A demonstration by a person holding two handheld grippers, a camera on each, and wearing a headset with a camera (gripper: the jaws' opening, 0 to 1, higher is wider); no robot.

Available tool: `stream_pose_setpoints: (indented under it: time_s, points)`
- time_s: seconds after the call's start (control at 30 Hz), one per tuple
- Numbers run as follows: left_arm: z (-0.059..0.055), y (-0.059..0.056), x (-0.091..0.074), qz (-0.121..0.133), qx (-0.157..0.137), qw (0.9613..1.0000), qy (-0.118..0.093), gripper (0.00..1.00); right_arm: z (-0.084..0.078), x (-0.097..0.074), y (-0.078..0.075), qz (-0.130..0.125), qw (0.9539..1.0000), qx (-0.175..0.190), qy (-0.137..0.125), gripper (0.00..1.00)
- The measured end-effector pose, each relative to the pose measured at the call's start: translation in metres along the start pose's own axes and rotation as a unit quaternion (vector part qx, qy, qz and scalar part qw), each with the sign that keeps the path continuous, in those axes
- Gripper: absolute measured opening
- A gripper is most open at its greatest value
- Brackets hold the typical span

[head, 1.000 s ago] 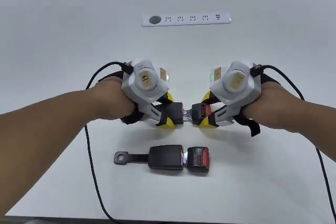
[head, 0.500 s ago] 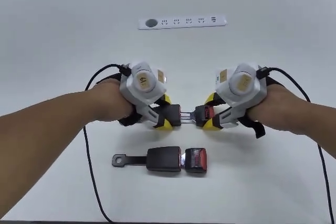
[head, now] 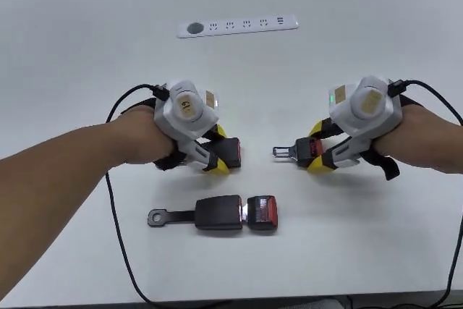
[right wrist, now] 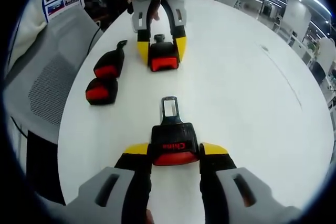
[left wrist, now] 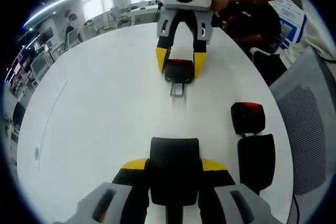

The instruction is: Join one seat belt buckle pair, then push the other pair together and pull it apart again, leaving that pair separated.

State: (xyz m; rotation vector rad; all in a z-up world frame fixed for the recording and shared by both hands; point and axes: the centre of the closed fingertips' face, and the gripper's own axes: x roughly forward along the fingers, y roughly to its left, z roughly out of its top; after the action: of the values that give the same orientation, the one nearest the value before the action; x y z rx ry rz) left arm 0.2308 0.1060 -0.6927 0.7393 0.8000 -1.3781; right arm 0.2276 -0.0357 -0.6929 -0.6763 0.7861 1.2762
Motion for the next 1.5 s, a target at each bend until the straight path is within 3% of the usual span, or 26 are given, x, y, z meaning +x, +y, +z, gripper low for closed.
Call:
stream_pose_setpoints:
  time_s: [0.3, 0.4, 0.57, 0.63, 0.73, 0.8, 0.9, 1.0, 1.13, 1.33, 1.4, 1.5]
  points:
    - [0.001, -0.001, 0.000, 0.001, -0.006, 1.0000, 0.001, 0.36, -0.025, -0.011, -0.005, -0.001, 0.9998, 0.016, 0.011, 0.35]
    - [0.002, -0.002, 0.000, 0.002, -0.008, 1.0000, 0.003, 0.36, -0.021, -0.015, 0.001, -0.002, 0.9998, 0.014, 0.016, 0.35]
    - [0.002, -0.001, 0.000, 0.006, -0.022, 0.9997, 0.008, 0.36, -0.026, -0.012, -0.005, -0.005, 0.9995, 0.020, 0.024, 0.35]
    - [0.003, -0.003, 0.000, 0.007, -0.022, 0.9997, 0.010, 0.36, -0.020, -0.014, 0.000, -0.007, 0.9993, 0.024, 0.029, 0.36]
    - [0.003, -0.005, -0.001, 0.007, -0.026, 0.9996, 0.008, 0.38, -0.020, -0.013, -0.004, -0.021, 0.9990, 0.020, 0.034, 0.43]
    - [0.008, -0.008, -0.004, 0.003, -0.060, 0.9981, -0.015, 0.42, -0.023, -0.013, -0.004, -0.029, 0.9987, 0.019, 0.038, 0.49]
    - [0.008, -0.011, -0.013, 0.009, -0.056, 0.9982, -0.022, 0.42, -0.022, -0.017, -0.001, -0.038, 0.9983, 0.029, 0.033, 0.53]
    - [-0.001, -0.007, -0.024, 0.034, -0.063, 0.9970, -0.030, 0.44, -0.018, -0.024, 0.002, -0.061, 0.9970, 0.044, 0.020, 0.58]
    - [-0.010, -0.009, -0.038, 0.061, -0.073, 0.9947, -0.039, 0.46, -0.008, -0.031, 0.015, -0.076, 0.9956, 0.055, 0.001, 0.62]
    - [-0.018, -0.024, -0.053, 0.088, -0.084, 0.9911, -0.053, 0.53, 0.009, -0.039, 0.041, -0.091, 0.9937, 0.060, -0.025, 0.66]
    - [-0.014, -0.034, -0.061, 0.098, -0.097, 0.9884, -0.065, 0.54, 0.016, -0.042, 0.052, -0.092, 0.9932, 0.063, -0.034, 0.66]
    - [-0.017, -0.040, -0.072, 0.118, -0.117, 0.9824, -0.085, 0.59, 0.017, -0.043, 0.061, -0.094, 0.9922, 0.069, -0.042, 0.68]
